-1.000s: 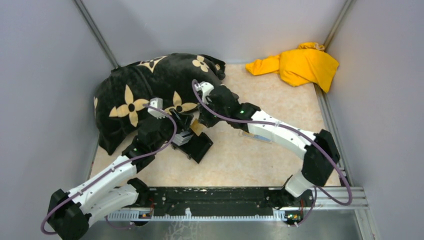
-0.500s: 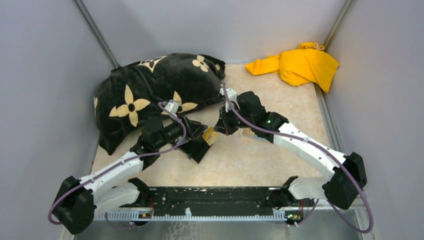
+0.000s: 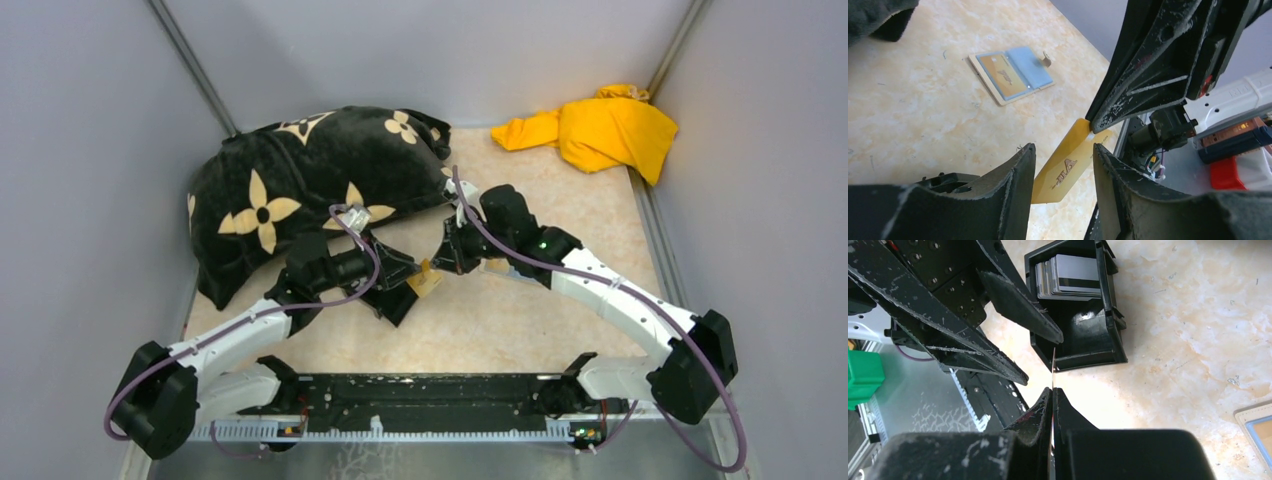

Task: Put the credit cards into the card holder
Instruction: Pick up the credit card from the storage box.

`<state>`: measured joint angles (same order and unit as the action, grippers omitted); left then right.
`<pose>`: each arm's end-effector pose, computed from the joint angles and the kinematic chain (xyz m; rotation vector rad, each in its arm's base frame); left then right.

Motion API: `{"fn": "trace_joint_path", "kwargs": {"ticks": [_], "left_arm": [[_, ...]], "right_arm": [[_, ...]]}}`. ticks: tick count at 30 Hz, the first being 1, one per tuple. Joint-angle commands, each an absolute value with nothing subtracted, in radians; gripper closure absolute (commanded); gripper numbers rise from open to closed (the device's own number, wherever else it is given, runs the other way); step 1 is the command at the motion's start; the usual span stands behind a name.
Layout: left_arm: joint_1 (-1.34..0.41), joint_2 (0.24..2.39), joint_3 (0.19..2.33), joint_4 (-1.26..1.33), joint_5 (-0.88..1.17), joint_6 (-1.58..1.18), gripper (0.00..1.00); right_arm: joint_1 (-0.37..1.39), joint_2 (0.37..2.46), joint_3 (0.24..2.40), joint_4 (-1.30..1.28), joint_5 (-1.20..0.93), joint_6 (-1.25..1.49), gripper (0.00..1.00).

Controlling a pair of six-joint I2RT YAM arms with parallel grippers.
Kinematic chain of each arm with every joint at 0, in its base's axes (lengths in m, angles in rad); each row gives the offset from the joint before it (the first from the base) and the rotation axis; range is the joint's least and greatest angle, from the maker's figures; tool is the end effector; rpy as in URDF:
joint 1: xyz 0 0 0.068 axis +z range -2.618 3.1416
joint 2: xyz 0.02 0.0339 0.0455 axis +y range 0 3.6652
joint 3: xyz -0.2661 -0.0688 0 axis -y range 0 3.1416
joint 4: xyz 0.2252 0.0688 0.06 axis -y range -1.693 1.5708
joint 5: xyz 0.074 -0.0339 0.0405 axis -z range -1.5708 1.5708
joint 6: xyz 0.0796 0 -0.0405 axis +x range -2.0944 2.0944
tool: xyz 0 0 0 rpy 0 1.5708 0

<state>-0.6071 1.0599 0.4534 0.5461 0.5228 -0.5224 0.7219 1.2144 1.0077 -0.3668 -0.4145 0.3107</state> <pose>0.1842 -0.1763 0.2579 0.5093 1.7125 -1.2644 0.1914 0.2112 0.2957 -0.7151 2.1609 1.0214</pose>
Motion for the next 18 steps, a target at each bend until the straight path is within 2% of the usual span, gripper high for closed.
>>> {"fn": "trace_joint_path", "kwargs": {"ticks": [1,14,18], "left_arm": [[-0.597,1.082,0.439,0.592,0.614,-0.502,0.48],[-0.583,1.227,0.486,0.614,0.750,-0.507,0.47],[-0.575,1.240,0.489,0.640,0.770,-0.516,0.50]], "right_arm": [[0.693,1.180,1.015,-0.332,-0.463,0.320,1.00],[0.636,1.204,0.994,-0.303,-0.585,0.327,1.00],[0.618,1.215,0.977,-0.291,-0.611,0.328,1.00]]}}
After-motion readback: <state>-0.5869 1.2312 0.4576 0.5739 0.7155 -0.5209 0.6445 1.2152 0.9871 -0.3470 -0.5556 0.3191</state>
